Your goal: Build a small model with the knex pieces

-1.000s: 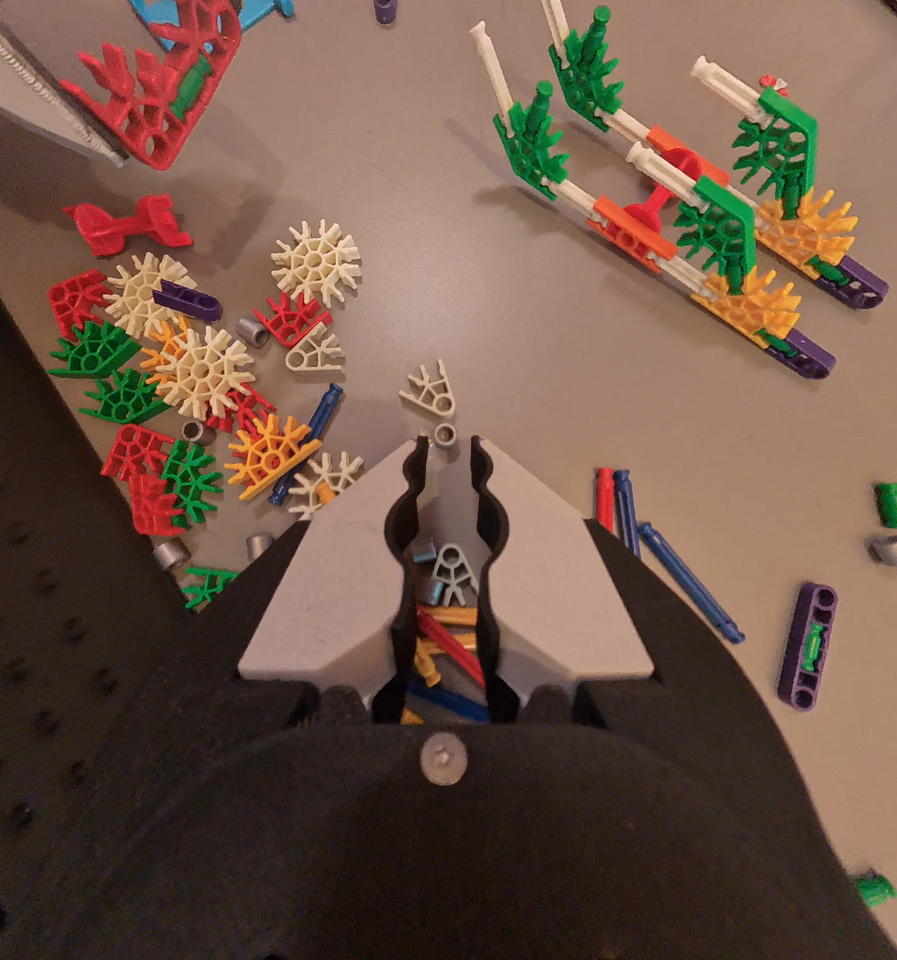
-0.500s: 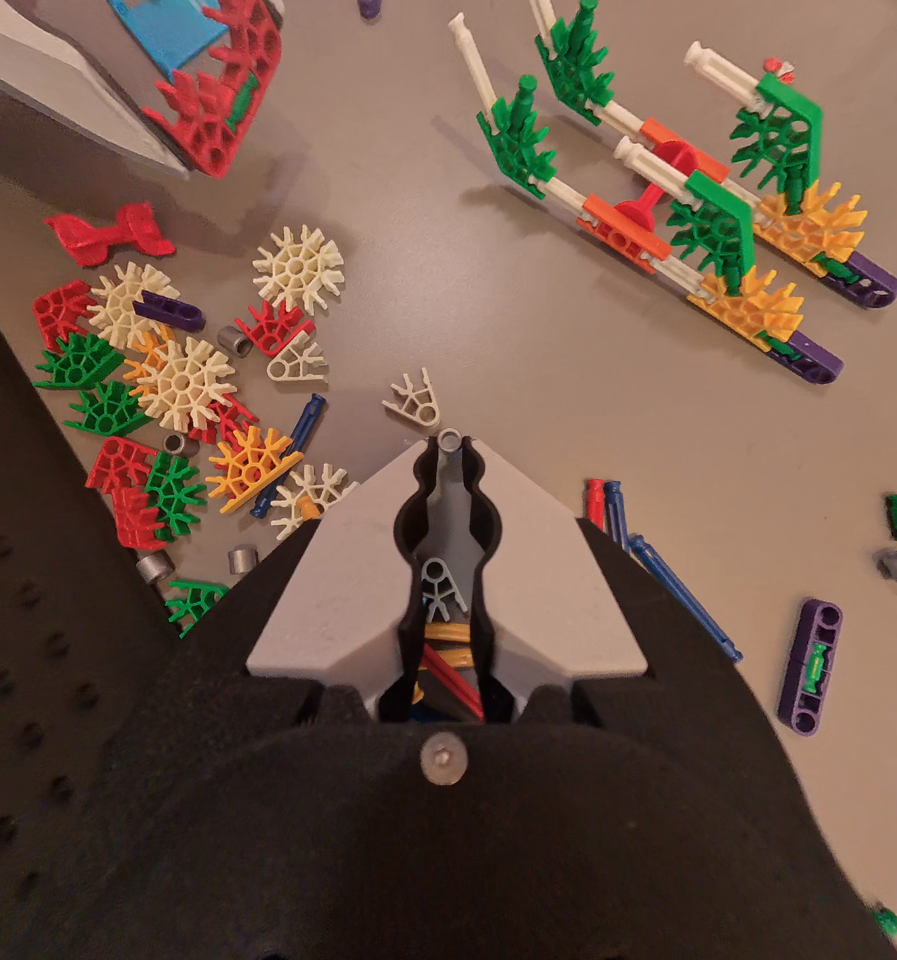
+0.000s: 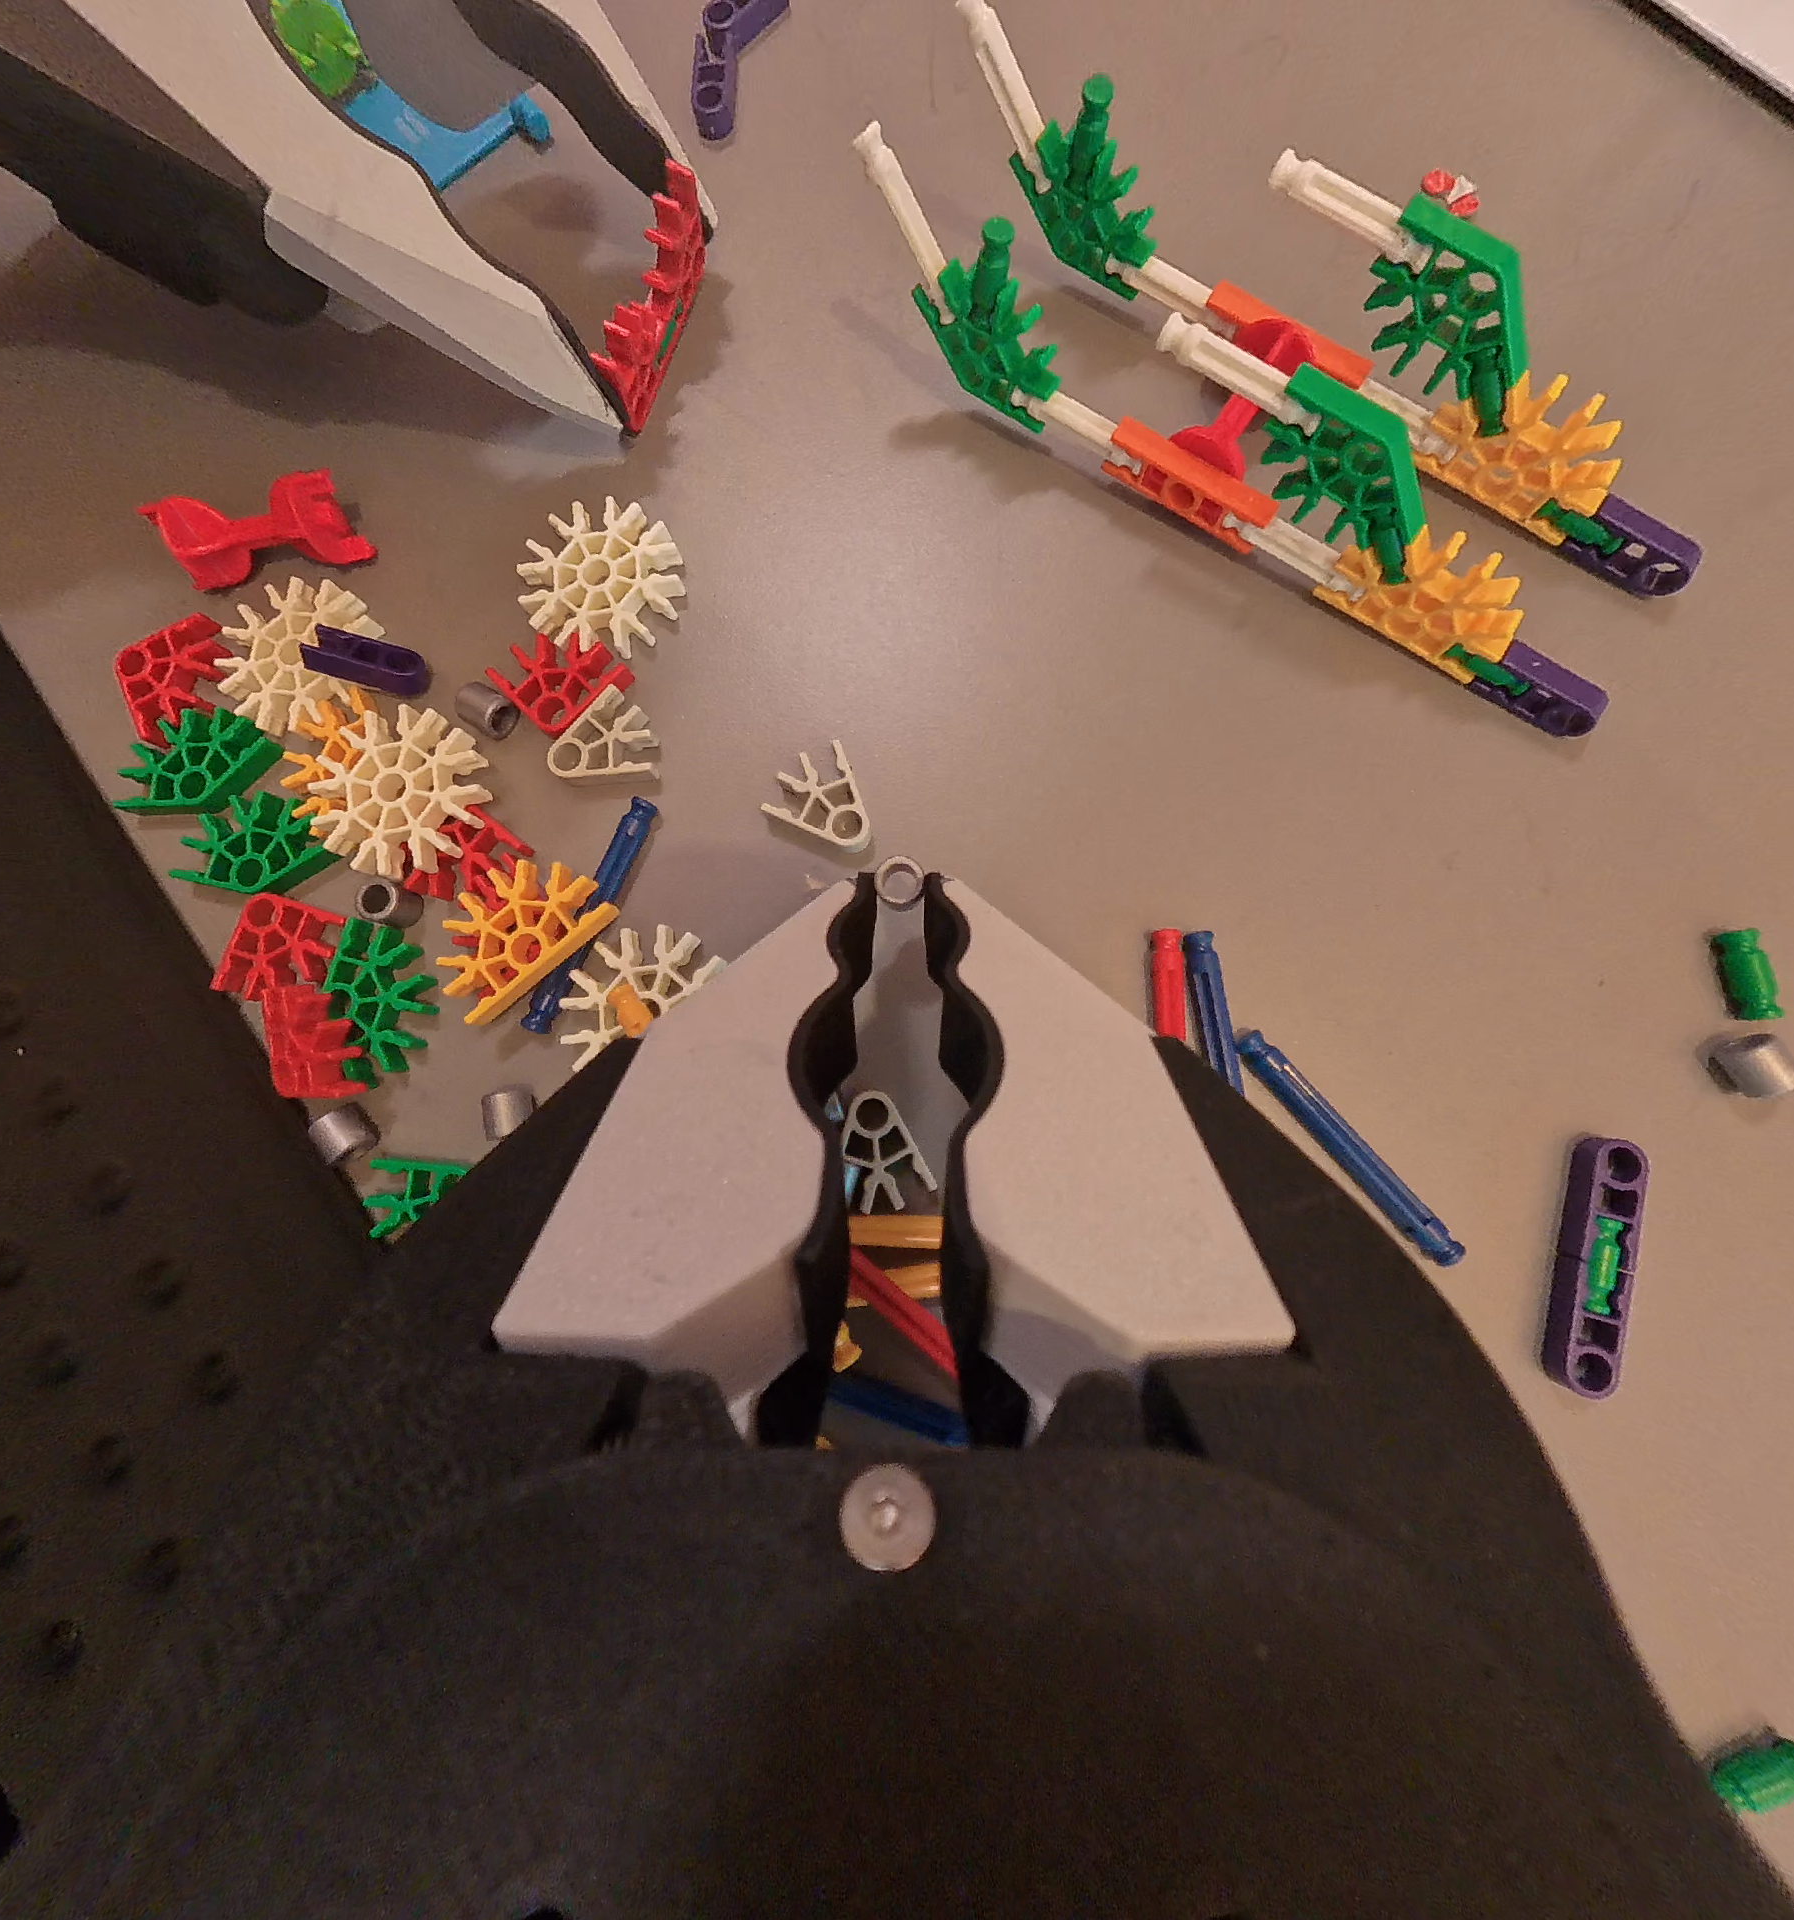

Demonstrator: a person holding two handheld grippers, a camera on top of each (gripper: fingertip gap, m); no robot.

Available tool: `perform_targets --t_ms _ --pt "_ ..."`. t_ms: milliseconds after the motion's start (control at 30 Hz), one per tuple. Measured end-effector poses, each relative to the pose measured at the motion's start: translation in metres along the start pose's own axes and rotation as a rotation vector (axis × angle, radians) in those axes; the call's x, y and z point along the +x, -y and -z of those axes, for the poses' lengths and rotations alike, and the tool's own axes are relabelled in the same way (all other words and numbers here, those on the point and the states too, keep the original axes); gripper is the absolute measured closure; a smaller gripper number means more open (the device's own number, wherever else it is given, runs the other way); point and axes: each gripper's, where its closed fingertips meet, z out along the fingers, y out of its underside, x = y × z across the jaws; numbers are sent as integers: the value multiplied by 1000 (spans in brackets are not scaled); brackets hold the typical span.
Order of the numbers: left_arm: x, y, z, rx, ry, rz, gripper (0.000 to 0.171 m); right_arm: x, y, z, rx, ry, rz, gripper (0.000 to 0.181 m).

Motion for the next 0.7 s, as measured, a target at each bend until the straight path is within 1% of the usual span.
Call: perform_targets --t_ms 300,333,367,500,700 --pt "-3 -11 6 14 -1 39 125 -1 12 2 24 -8 17 174" --pt "-5 -14 7 6 5 40 136 -2 14 3 29 -8 20 174" --pt "-5 -16 7 4 8 31 137 -2 17 3 36 -8 21 174" --pt "-5 -19 10 6 12 42 133 -4 27 5 60 -5 24 174" --pt "-7 -20 18 7 30 38 128 -8 43 10 125 30 -27 174"
